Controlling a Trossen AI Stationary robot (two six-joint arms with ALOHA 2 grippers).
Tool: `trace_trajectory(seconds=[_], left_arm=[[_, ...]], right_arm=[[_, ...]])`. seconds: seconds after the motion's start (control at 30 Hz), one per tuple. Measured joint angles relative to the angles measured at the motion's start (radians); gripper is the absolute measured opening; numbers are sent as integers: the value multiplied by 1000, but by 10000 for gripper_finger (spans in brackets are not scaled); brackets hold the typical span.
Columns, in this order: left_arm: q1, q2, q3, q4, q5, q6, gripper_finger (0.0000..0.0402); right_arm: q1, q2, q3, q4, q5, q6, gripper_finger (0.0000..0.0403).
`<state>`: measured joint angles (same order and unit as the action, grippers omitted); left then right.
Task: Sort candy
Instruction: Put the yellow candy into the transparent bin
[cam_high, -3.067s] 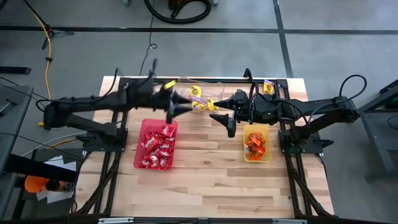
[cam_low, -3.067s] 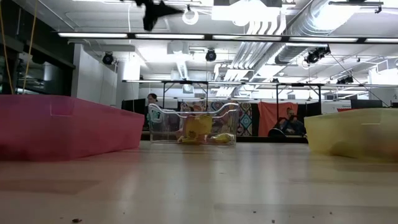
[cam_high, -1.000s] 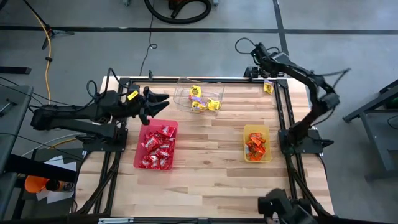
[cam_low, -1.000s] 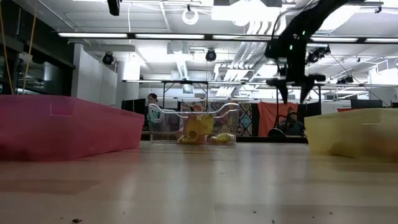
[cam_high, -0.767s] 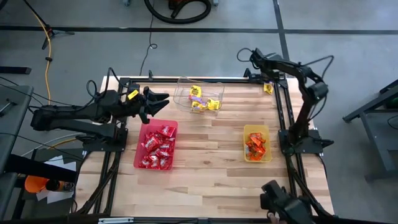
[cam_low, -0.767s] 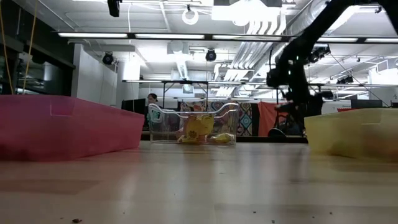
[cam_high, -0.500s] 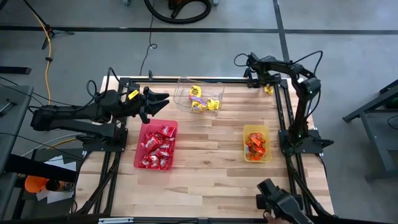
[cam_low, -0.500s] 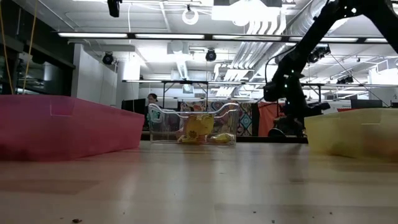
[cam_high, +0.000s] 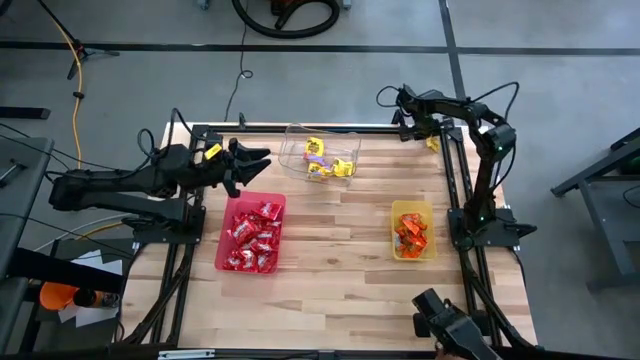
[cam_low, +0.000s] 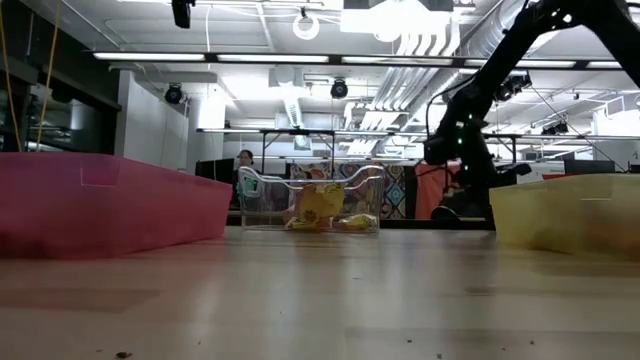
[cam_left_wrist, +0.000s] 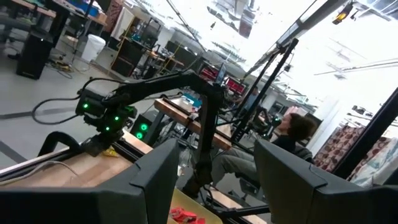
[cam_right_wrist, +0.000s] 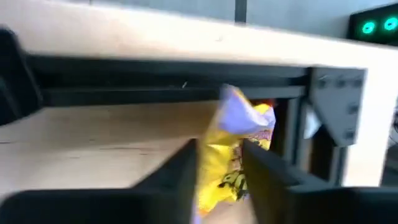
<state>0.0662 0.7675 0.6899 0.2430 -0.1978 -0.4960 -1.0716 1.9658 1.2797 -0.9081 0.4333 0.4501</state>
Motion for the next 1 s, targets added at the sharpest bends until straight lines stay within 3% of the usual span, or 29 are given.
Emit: trace_trajectory(seconds=[0.1,0.17,0.27,0.37,0.63,0.83,1.0], left_arm=[[0,-27,0,4,0,5,197],[0,-49,0,2,0,20,197],[0,-80,0,1,-2,55,197],[0,-107,0,-4,-26,91,197],[0,-134,0,-71,-48,115,197],[0,-135,0,-149,14,86,197],[0,-135,0,-192,58,58,197]], right_arm=[[12,-50,0,-3,14,-24,34],[26,-95,0,8,6,-44,15],[50,-192,0,21,4,-48,25],[81,-292,1,36,-5,-53,7],[187,-525,2,113,-108,33,4],[215,-548,-4,25,-123,68,16],[224,-537,-127,109,-148,145,52]])
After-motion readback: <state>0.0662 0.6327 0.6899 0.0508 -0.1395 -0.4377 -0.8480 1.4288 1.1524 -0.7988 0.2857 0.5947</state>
